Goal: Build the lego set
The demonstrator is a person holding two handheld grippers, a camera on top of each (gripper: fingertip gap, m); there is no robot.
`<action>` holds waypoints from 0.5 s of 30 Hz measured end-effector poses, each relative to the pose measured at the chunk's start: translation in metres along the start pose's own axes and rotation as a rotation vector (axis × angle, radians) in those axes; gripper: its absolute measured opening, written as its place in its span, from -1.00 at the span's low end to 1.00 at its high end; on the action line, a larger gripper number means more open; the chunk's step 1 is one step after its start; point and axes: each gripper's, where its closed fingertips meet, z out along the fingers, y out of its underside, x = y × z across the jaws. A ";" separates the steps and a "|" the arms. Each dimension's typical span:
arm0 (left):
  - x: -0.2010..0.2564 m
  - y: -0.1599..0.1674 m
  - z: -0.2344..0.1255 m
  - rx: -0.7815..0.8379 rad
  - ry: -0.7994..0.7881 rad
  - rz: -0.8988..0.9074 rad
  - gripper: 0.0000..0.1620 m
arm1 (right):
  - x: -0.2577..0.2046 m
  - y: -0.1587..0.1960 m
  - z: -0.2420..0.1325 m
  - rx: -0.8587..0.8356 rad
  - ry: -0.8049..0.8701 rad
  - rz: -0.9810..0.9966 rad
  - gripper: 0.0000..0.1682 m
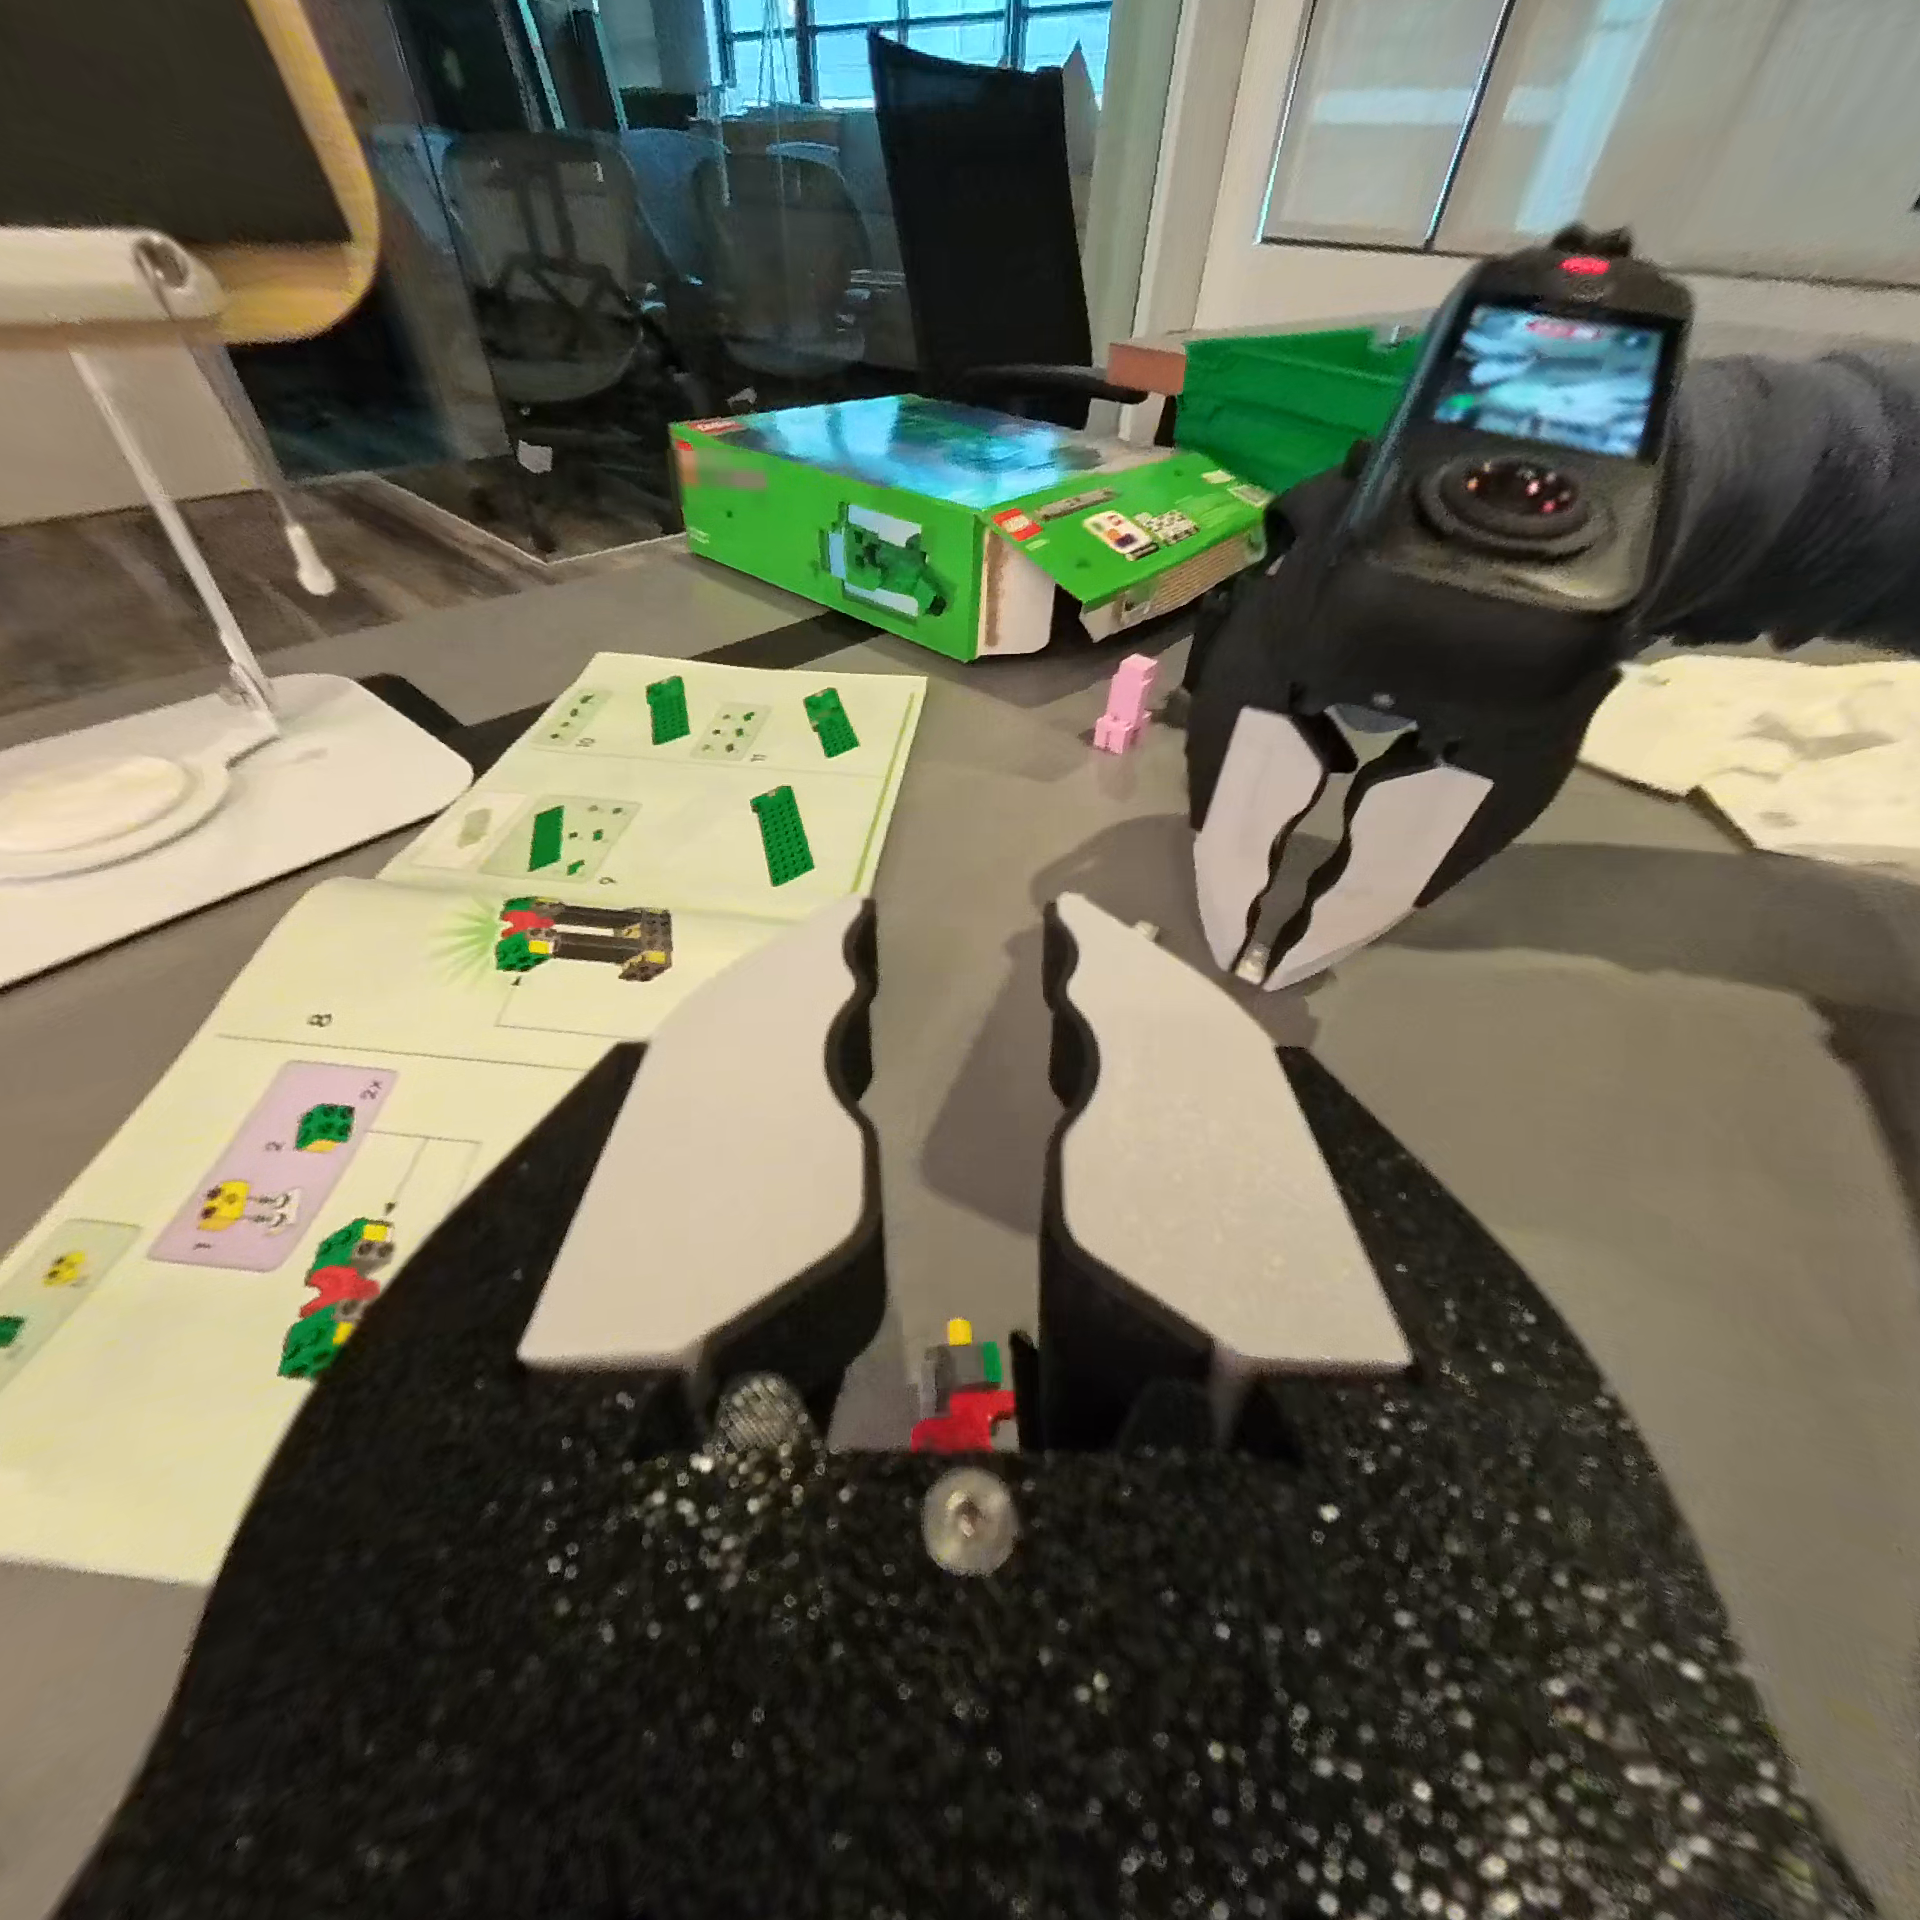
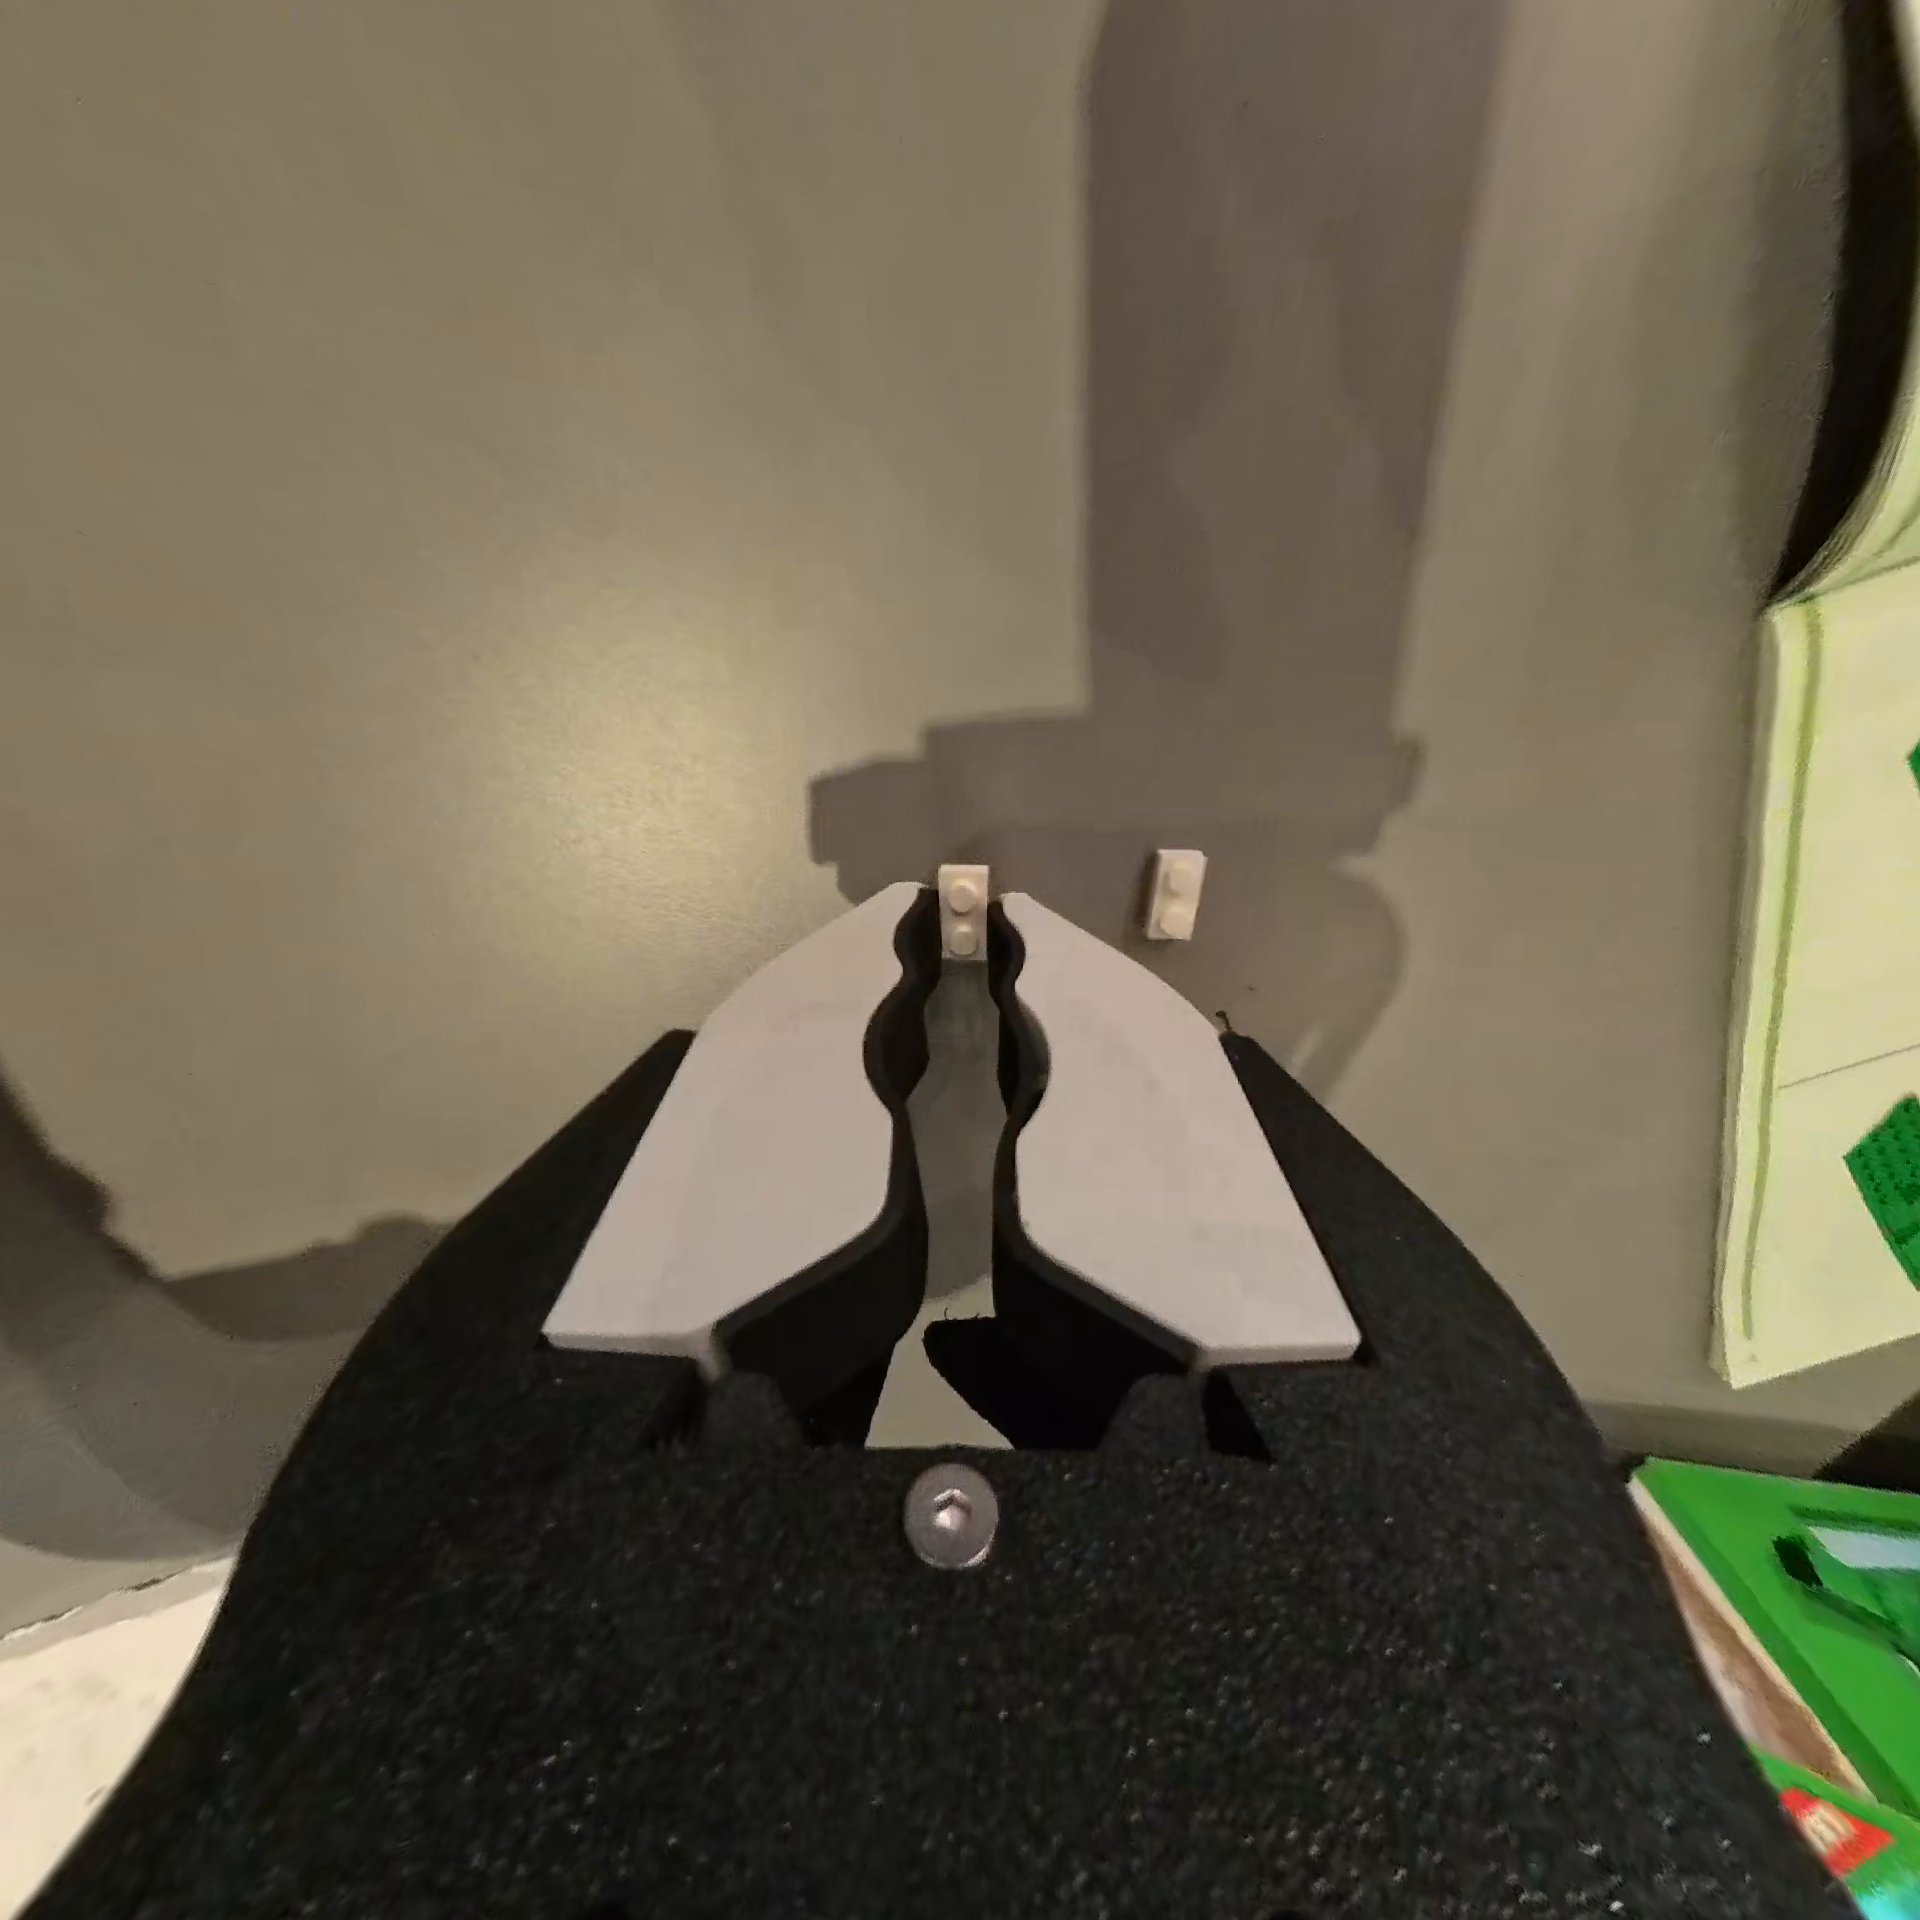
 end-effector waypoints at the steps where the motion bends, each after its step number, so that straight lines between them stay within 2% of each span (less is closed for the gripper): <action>1: 0.001 0.000 0.000 -0.003 -0.004 0.015 -0.64 | 0.001 -0.003 0.000 0.014 0.001 0.000 -0.90; 11: 0.002 -0.009 -0.003 0.058 -0.019 0.071 -0.62 | 0.001 -0.004 0.000 0.020 -0.010 -0.013 -0.87; 15: -0.014 -0.013 -0.015 0.057 -0.107 0.121 -0.62 | 0.005 0.000 -0.009 0.065 0.035 0.036 -0.84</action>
